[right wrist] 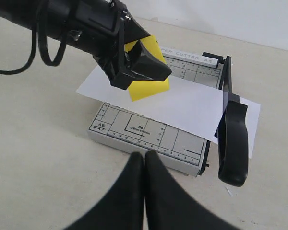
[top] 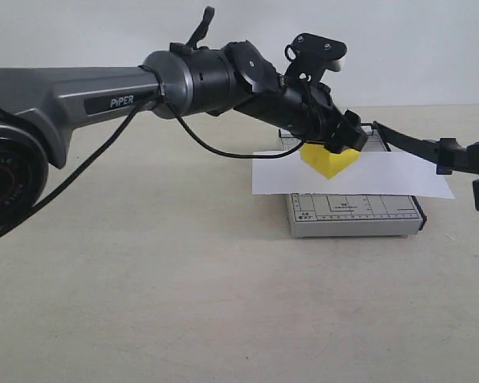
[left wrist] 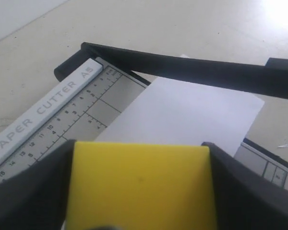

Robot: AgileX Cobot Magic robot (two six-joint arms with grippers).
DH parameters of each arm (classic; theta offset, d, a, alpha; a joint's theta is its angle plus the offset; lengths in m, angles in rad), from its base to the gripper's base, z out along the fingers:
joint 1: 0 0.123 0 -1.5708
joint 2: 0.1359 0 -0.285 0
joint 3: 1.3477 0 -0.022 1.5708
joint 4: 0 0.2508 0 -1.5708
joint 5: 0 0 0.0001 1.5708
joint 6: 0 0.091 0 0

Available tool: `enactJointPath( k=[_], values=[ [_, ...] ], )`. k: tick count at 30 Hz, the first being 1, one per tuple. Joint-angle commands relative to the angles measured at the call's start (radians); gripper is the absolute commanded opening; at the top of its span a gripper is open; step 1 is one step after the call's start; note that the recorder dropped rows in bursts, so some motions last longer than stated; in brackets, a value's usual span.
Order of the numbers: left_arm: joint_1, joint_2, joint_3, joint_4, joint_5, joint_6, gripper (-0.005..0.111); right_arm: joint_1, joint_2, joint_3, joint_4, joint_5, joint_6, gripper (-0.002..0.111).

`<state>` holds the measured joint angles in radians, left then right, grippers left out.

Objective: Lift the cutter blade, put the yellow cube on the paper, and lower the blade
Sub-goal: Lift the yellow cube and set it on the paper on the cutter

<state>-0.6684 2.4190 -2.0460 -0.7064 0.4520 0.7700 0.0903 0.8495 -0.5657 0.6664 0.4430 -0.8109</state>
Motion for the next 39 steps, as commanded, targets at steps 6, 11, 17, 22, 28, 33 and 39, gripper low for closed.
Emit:
enactJointPath(
  k=[6, 11, 17, 22, 28, 33, 39],
  values=[
    [0.000, 0.058, -0.052, 0.070, 0.024, -0.035, 0.004, 0.004, -0.001, -0.005, 0.000, -0.006, -0.010, 0.000],
    [0.000, 0.070, -0.052, 0.070, 0.020, -0.035, 0.004, 0.004, -0.001, -0.005, 0.000, -0.006, -0.010, 0.000],
    [0.000, 0.070, -0.052, 0.075, -0.006, -0.035, 0.004, 0.004, -0.001, -0.005, 0.000, -0.006, -0.010, 0.000],
    [0.000, 0.070, -0.052, 0.075, -0.009, -0.035, 0.015, 0.004, -0.001, -0.005, 0.000, -0.004, -0.010, 0.000],
    [0.000, 0.070, -0.052, 0.034, -0.031, -0.035, 0.080, 0.004, -0.001, -0.005, 0.000, 0.002, -0.010, 0.000],
    [0.000, 0.034, -0.052, -0.073, -0.013, -0.037, 0.077, 0.004, -0.001, -0.005, 0.000, 0.002, -0.009, 0.000],
    [0.000, -0.035, -0.052, -0.073, 0.149, -0.127, 0.057, 0.004, -0.001, -0.005, 0.000, 0.002, -0.009, 0.000]
  ],
)
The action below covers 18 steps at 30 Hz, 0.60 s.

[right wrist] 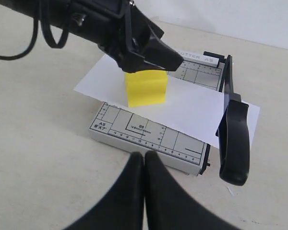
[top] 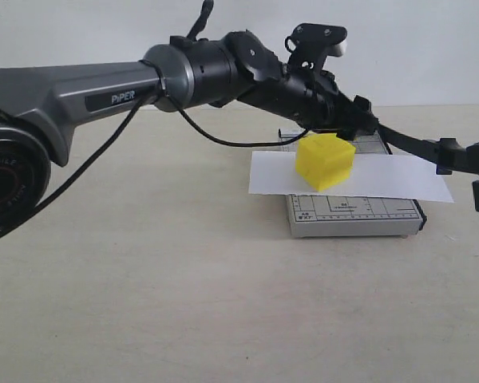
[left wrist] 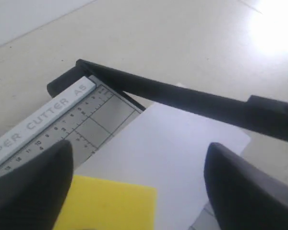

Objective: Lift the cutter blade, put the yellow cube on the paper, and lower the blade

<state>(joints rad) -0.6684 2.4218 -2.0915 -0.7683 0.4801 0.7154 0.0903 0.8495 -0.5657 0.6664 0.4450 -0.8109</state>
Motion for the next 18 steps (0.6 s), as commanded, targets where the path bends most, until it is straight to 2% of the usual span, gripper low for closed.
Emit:
enactJointPath(
  k=[1, 4, 6, 11, 18],
  values=[
    [-0.002, -0.040, -0.007, -0.012, 0.177, -0.072, 0.048, 0.004, -0.001, -0.005, 0.000, 0.000, -0.009, 0.000],
    [-0.019, -0.036, 0.013, -0.015, 0.277, -0.072, 0.017, 0.004, -0.001, -0.005, 0.000, 0.000, -0.009, 0.000],
    [-0.040, -0.034, 0.031, -0.020, 0.285, -0.041, 0.005, 0.004, -0.001, -0.005, 0.000, 0.000, -0.009, 0.000],
    [-0.101, -0.034, 0.035, -0.070, 0.244, 0.075, 0.005, 0.004, -0.001, -0.005, 0.000, 0.000, -0.009, 0.000],
    [-0.174, 0.038, 0.035, -0.072, 0.021, 0.183, 0.004, 0.004, -0.001, -0.005, 0.000, 0.000, -0.009, 0.000]
  ],
)
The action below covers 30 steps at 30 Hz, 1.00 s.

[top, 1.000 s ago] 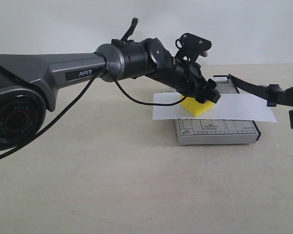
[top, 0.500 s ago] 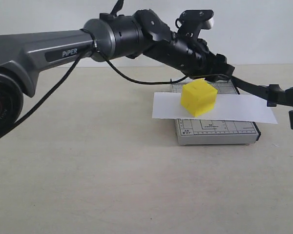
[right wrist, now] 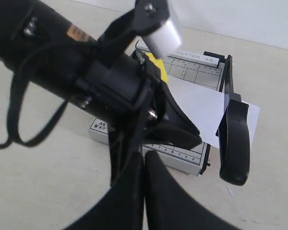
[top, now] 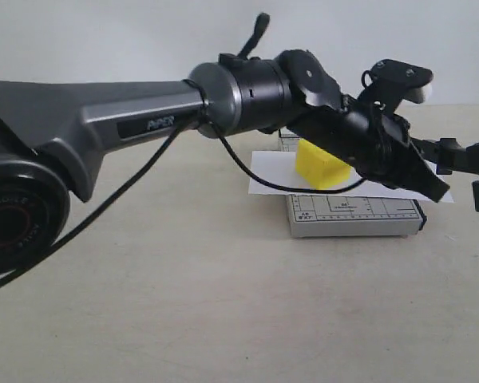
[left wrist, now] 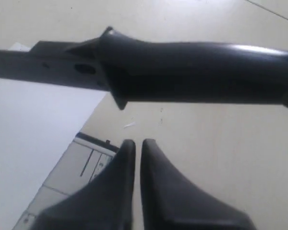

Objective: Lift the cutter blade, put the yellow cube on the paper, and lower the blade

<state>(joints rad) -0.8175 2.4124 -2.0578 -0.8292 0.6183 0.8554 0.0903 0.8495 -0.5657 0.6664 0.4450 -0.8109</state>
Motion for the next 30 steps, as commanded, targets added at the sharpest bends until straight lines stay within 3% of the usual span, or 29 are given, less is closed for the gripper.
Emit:
enactJointPath(
  k=[1, 20, 30],
  values=[
    [-0.029, 0.059, 0.002, -0.012, -0.138, 0.043, 0.004, 0.004, -0.001, -0.005, 0.000, 0.000, -0.009, 0.000],
    [-0.005, 0.178, -0.002, -0.024, -0.250, 0.032, 0.004, 0.004, -0.001, -0.005, 0.005, 0.000, -0.002, 0.000],
    [-0.009, 0.177, -0.061, -0.141, -0.279, 0.054, 0.004, 0.004, -0.001, -0.005, 0.007, 0.000, 0.016, 0.000]
  ],
)
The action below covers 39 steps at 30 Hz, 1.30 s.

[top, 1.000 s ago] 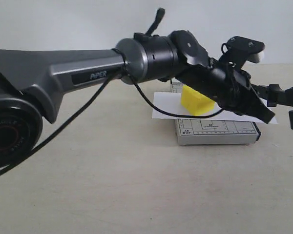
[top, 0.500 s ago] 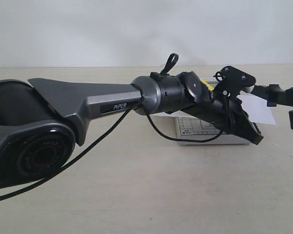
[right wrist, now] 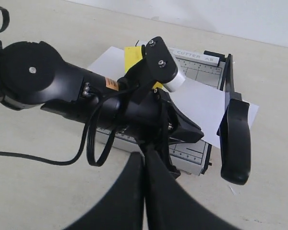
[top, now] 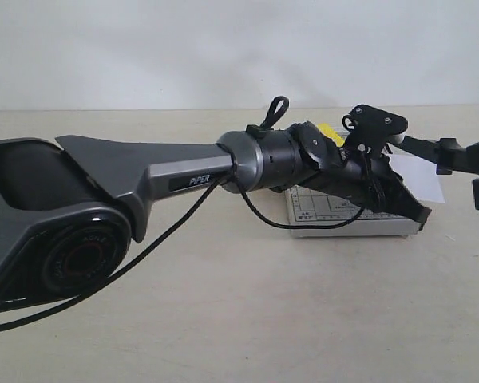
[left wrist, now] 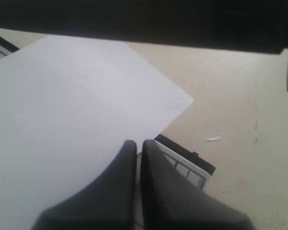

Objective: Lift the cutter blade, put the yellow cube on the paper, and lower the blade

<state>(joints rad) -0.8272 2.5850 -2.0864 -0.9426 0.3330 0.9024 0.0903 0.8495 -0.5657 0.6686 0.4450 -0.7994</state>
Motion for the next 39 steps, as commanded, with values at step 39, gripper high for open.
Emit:
enactJointPath(
  k=[39],
  values=[
    [-0.007, -0.544, 0.575, 0.450, -0.050, -0.271, 0.004, 0.000, -0.081, -0.005, -0.010, -0.175, 0.084, 0.039]
  ],
)
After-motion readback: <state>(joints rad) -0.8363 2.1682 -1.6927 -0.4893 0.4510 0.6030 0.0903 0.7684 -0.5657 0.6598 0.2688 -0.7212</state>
